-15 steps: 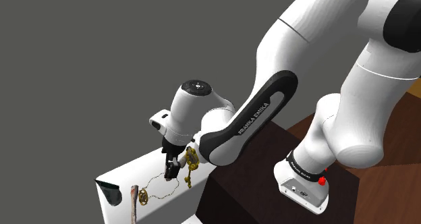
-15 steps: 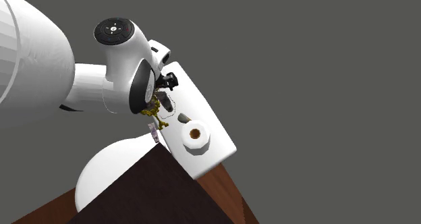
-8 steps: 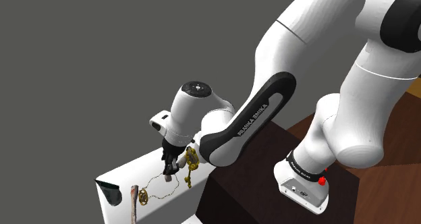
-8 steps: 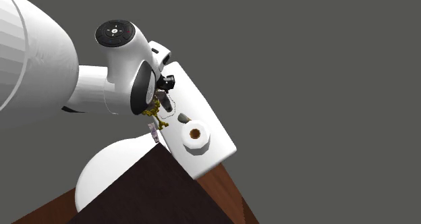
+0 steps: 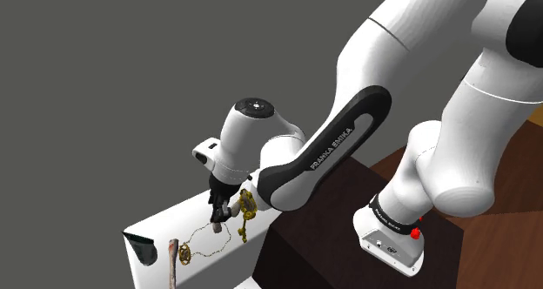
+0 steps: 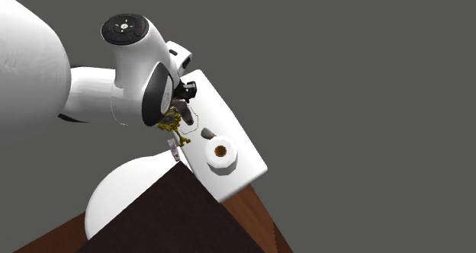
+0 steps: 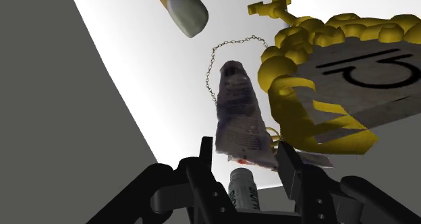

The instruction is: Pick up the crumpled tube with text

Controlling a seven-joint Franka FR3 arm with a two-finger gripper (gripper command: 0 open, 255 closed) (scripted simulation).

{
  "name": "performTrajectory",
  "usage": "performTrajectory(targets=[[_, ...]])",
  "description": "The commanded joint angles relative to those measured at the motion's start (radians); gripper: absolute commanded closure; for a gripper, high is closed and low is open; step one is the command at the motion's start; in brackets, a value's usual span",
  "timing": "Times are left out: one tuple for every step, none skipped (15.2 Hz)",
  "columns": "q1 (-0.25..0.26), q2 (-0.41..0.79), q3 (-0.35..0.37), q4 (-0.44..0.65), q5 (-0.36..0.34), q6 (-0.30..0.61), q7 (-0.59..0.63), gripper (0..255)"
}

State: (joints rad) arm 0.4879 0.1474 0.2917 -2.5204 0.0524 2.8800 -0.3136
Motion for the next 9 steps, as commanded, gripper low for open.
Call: performTrajectory(targets=[[-0.006, -0.026, 0.008, 0.001, 0.017, -0.027, -0.012, 255], [-0.008, -0.041, 0.011, 0.002, 0.025, -0.042, -0.017, 255], [-0.010, -0.055, 0.013, 0.003, 0.033, -0.056, -0.022, 255], [-0.011, -0.069, 0.016, 0.004, 0.040, -0.071, -0.027, 255], [-0.012, -0.082, 0.017, 0.005, 0.048, -0.086, -0.031, 255], [-0.013, -0.096, 0.019, 0.007, 0.054, -0.100, -0.035, 255], [-0.014, -0.109, 0.020, 0.009, 0.061, -0.115, -0.039, 255], [-0.014, -0.122, 0.020, 0.011, 0.067, -0.130, -0.043, 255], [-0.014, -0.135, 0.021, 0.013, 0.072, -0.145, -0.046, 255]])
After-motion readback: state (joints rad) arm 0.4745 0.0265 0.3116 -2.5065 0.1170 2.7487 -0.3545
